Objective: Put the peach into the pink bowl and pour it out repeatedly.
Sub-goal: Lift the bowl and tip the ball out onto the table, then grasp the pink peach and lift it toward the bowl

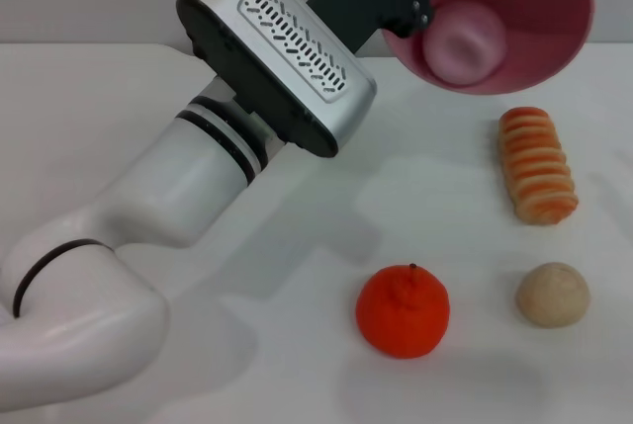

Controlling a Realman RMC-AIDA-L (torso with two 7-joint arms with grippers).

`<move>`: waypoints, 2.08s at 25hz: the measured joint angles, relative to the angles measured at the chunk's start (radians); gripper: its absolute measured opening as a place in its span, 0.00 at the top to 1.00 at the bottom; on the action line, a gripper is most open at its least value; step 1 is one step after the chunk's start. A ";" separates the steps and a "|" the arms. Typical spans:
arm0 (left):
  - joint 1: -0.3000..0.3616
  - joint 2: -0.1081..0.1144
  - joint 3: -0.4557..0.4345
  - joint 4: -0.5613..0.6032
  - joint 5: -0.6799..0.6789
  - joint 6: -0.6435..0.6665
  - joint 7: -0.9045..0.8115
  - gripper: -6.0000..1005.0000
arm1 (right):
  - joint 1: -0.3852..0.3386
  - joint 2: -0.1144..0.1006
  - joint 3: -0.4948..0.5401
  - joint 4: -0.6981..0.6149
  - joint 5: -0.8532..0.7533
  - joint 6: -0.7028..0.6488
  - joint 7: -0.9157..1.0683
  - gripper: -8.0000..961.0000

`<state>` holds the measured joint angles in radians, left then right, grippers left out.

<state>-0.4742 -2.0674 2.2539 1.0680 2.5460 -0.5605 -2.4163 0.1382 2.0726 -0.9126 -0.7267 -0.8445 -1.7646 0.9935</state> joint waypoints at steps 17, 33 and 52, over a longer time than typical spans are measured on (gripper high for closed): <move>-0.012 -0.002 0.043 -0.033 -0.005 -0.122 0.073 0.91 | -0.020 -0.001 0.148 0.074 0.000 -0.106 -0.039 0.50; -0.085 -0.002 -0.181 0.045 -0.020 0.345 -0.145 0.91 | 0.014 -0.002 0.089 0.069 -0.058 -0.116 -0.013 0.50; -0.338 0.009 -0.785 -0.044 -0.182 1.262 -0.168 0.90 | 0.283 0.000 -0.045 -0.553 -1.145 -0.066 0.924 0.50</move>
<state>-0.8117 -2.0583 1.4690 1.0237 2.3641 0.7016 -2.5844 0.4215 2.0729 -0.9579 -1.2798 -1.9893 -1.8305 1.9175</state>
